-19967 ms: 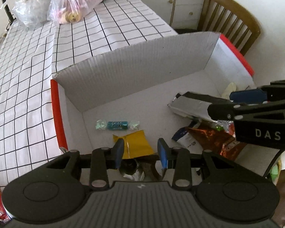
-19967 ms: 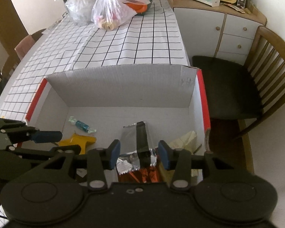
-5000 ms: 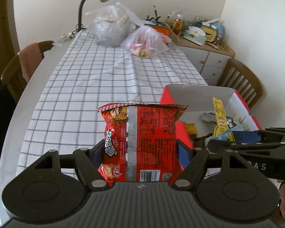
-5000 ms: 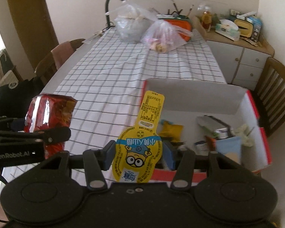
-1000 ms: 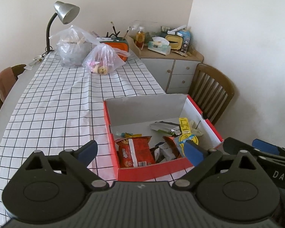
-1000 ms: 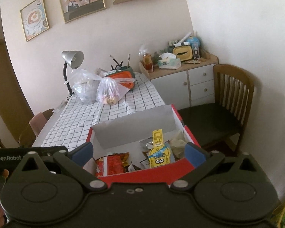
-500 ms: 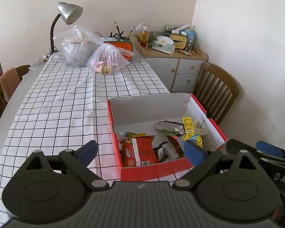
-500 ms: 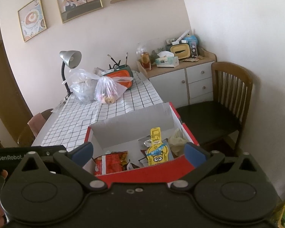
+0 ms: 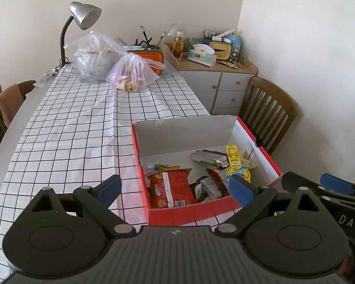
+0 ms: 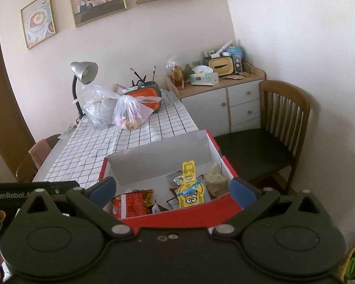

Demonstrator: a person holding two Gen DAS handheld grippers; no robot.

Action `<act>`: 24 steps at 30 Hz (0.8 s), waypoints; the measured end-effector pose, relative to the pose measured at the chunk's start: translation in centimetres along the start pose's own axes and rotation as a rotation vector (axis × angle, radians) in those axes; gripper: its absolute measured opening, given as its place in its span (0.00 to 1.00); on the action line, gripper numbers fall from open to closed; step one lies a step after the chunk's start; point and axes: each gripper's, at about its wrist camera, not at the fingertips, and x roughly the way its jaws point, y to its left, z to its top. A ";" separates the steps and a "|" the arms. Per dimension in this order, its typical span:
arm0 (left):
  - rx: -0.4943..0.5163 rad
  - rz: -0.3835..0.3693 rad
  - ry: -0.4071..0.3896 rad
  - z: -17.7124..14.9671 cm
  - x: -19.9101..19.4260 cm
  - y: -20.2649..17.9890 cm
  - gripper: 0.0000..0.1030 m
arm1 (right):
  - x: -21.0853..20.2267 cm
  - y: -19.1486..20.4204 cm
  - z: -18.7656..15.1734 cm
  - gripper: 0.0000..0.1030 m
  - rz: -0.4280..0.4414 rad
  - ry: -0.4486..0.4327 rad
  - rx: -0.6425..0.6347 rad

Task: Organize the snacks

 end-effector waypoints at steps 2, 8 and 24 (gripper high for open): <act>0.001 0.003 0.002 0.0 0.0 0.0 0.95 | 0.0 0.0 0.0 1.00 -0.002 0.002 0.000; 0.002 0.009 0.000 -0.1 0.0 0.0 0.95 | 0.1 0.0 0.1 1.00 -0.005 0.001 -0.002; 0.019 0.003 -0.001 0.5 -0.4 -0.7 0.95 | -0.4 0.2 0.3 1.00 -0.044 -0.019 -0.015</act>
